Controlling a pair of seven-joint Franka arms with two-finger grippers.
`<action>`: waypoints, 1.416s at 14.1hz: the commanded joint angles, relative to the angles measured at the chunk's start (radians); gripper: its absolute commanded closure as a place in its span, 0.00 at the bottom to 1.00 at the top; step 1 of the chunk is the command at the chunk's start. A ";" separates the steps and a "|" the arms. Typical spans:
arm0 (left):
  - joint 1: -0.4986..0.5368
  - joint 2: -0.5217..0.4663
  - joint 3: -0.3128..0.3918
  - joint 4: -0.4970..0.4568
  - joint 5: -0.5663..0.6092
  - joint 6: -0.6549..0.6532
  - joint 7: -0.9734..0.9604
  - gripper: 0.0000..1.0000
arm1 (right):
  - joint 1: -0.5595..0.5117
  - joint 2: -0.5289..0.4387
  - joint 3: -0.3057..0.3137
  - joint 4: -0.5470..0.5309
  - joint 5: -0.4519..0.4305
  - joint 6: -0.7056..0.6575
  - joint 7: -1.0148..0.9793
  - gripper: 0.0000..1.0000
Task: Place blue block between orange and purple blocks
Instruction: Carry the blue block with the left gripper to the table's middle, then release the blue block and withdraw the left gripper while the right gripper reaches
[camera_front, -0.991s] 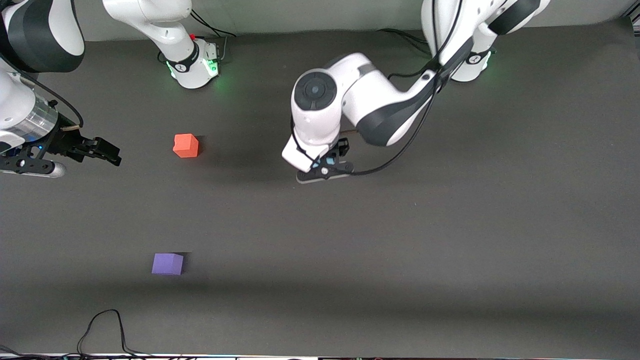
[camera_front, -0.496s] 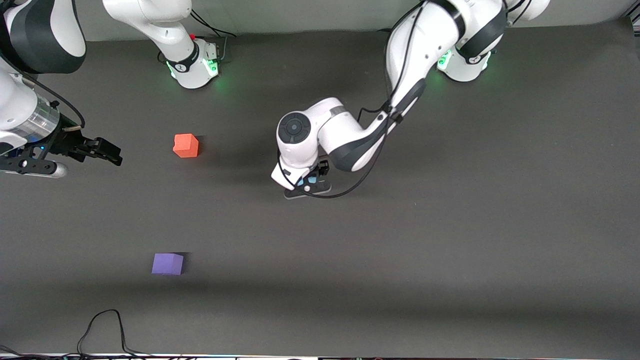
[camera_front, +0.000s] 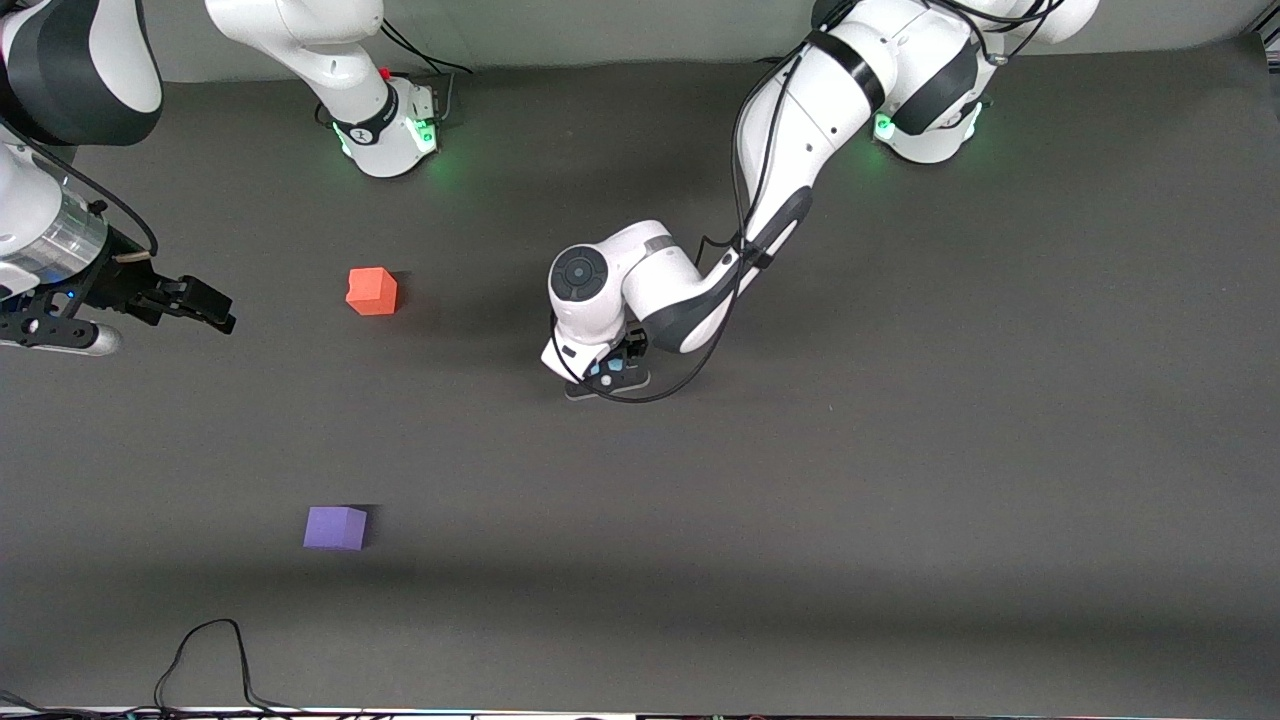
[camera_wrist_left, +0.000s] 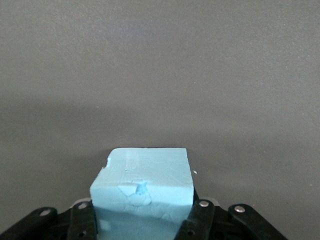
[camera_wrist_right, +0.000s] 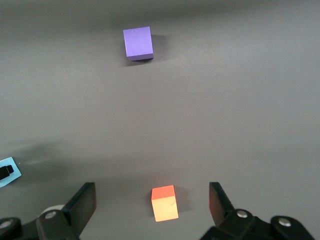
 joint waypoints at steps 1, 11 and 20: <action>-0.014 0.015 0.013 0.043 0.015 -0.016 -0.018 0.24 | 0.001 -0.023 -0.001 -0.008 -0.012 0.005 0.000 0.00; 0.201 -0.371 -0.001 -0.041 -0.026 -0.391 0.199 0.00 | 0.044 -0.006 0.025 -0.008 -0.011 0.011 0.063 0.00; 0.683 -0.806 0.007 -0.399 -0.108 -0.512 0.775 0.00 | 0.064 0.077 0.245 0.004 -0.014 0.045 0.231 0.00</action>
